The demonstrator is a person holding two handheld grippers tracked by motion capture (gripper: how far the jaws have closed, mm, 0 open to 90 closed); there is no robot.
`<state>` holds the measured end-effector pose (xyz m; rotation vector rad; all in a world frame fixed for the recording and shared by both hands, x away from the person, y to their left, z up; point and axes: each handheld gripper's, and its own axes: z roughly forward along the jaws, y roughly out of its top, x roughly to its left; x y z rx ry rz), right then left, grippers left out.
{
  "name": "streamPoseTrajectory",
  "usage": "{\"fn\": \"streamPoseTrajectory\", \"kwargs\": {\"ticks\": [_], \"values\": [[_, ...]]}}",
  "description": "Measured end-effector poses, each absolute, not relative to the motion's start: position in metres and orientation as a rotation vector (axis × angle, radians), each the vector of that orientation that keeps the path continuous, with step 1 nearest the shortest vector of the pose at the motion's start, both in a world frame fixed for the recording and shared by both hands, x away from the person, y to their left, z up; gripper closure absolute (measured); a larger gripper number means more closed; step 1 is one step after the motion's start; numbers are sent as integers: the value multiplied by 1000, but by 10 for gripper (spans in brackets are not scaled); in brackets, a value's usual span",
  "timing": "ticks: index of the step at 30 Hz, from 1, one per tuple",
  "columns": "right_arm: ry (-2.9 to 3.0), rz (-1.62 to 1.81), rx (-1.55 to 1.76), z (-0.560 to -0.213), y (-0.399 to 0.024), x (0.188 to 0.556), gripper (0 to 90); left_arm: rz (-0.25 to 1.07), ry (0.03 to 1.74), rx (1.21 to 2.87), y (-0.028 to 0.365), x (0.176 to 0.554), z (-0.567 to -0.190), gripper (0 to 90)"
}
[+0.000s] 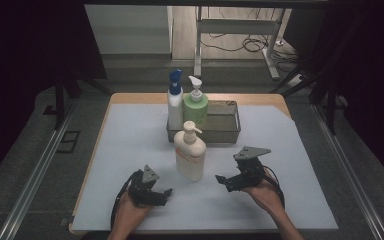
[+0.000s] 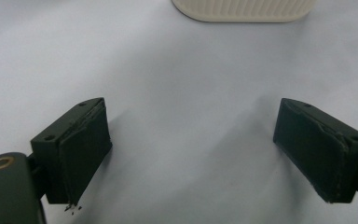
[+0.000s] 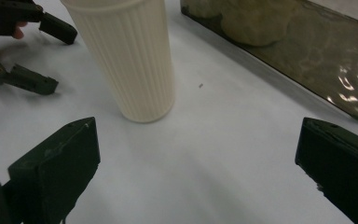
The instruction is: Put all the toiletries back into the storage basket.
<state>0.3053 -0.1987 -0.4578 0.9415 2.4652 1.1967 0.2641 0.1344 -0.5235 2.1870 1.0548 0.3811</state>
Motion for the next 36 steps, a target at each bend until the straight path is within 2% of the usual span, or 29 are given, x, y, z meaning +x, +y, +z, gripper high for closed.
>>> {"fn": "streamPoseTrajectory", "kwargs": {"ticks": [20, 36], "values": [[2488, 1241, 864, -438, -148, 314, 20, 381, 1052, 2188, 135, 265, -523, 105], [2456, 1250, 910, -426, -113, 327, 133, 380, 1053, 2187, 135, 265, -523, 105]]}}
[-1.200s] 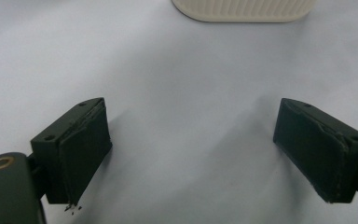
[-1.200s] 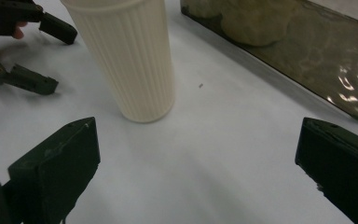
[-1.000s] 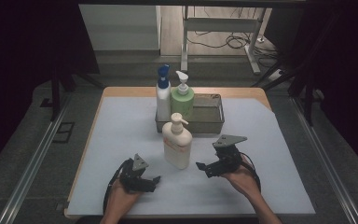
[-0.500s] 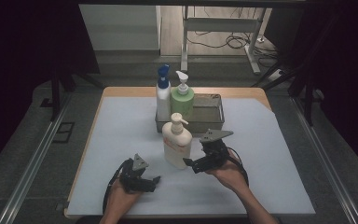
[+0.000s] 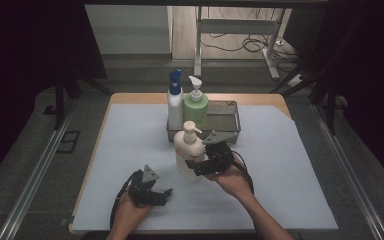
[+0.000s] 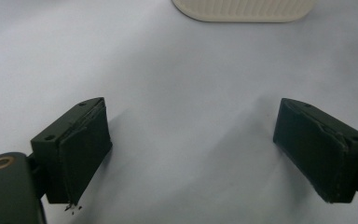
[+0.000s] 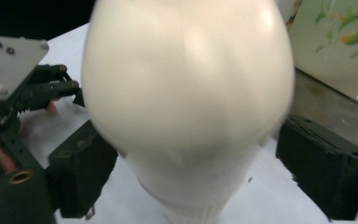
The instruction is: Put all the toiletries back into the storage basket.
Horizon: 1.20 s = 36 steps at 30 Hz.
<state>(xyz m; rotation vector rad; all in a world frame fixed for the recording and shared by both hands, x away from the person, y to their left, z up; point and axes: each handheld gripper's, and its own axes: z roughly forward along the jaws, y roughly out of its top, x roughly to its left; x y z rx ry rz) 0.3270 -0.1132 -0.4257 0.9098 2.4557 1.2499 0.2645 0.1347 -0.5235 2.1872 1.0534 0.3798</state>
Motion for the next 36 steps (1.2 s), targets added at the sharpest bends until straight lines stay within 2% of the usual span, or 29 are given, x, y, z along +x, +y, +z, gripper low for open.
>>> {"fn": "streamPoseTrajectory", "kwargs": {"ticks": [5, 13, 26, 36], "values": [[2449, 1231, 902, -423, -102, 329, 187, 380, 1053, 2187, 135, 265, -523, 105], [2440, 1207, 903, -422, -93, 331, 337, 380, 1054, 2187, 135, 265, -523, 105], [2466, 1177, 920, -416, -94, 330, 363, 378, 1055, 2186, 135, 265, -524, 105], [2473, 1163, 909, -397, -106, 327, 365, 378, 1055, 2185, 135, 264, -524, 105]]}}
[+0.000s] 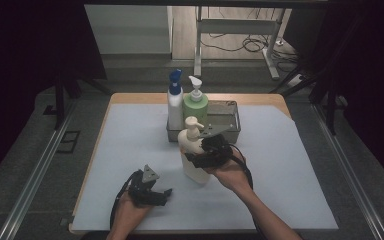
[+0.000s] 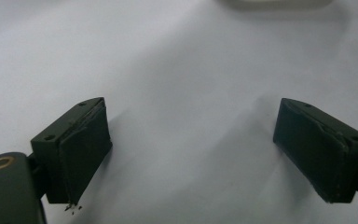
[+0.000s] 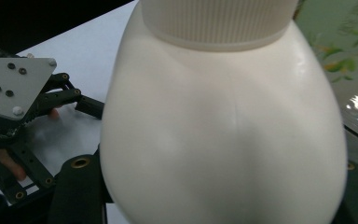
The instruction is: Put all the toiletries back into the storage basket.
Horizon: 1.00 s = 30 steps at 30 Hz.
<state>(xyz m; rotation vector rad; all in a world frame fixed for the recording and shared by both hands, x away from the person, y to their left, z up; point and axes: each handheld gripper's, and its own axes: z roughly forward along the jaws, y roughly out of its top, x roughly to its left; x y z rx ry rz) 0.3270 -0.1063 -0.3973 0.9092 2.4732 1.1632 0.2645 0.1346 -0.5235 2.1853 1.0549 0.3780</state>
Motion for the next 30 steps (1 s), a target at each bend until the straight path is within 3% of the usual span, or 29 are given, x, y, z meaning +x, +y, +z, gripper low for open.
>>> {"fn": "streamPoseTrajectory", "kwargs": {"ticks": [30], "values": [[2351, 1157, 1075, -343, -176, 349, 367, 376, 1053, 2189, 135, 265, -523, 105]]}}
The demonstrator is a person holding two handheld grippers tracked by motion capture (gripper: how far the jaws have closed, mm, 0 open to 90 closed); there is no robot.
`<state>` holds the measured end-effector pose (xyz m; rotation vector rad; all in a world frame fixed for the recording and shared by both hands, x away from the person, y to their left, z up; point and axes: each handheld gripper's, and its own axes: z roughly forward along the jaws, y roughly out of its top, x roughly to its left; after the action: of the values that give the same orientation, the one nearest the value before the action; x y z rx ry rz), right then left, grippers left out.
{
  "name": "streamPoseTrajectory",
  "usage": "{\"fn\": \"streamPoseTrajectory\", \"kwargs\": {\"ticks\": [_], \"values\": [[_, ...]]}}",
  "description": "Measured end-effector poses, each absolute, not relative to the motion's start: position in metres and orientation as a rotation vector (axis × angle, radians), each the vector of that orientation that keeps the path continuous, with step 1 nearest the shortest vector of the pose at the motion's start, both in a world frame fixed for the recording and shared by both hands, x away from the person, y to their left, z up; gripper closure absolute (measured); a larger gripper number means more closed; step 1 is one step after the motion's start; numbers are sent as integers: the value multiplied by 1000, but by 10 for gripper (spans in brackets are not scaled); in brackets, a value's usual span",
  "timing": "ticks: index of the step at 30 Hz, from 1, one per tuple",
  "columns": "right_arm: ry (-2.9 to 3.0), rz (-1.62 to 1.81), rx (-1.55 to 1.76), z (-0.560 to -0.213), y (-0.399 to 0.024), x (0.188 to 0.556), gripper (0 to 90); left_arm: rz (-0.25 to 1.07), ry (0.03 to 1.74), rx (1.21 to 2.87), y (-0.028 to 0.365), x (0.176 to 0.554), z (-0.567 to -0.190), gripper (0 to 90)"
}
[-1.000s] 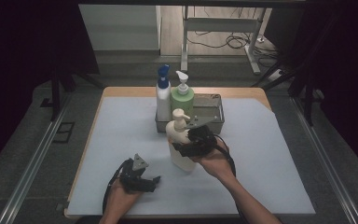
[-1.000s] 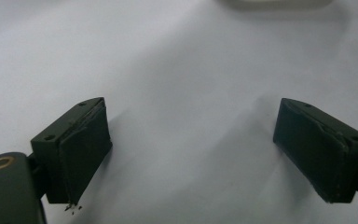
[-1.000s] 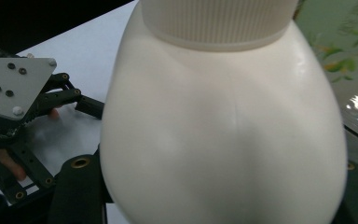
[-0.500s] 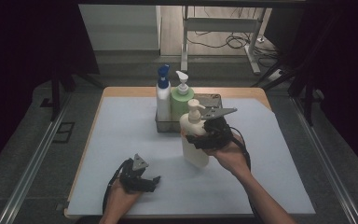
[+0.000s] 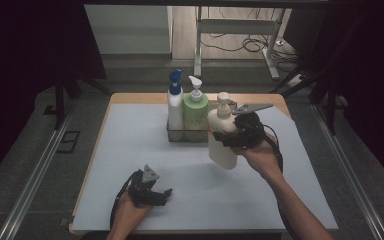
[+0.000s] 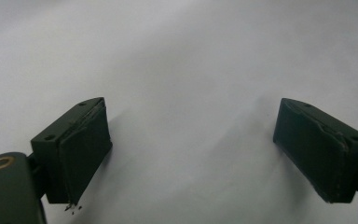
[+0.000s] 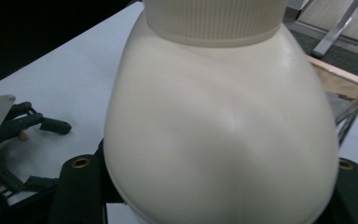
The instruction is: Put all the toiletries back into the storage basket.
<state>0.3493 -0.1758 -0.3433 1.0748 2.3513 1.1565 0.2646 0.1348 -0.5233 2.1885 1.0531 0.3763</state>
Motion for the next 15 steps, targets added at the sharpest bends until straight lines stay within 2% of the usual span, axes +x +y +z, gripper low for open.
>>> {"fn": "streamPoseTrajectory", "kwargs": {"ticks": [15], "values": [[2234, 1139, 1144, -320, -186, 376, 369, 375, 1056, 2187, 135, 265, -523, 105]]}}
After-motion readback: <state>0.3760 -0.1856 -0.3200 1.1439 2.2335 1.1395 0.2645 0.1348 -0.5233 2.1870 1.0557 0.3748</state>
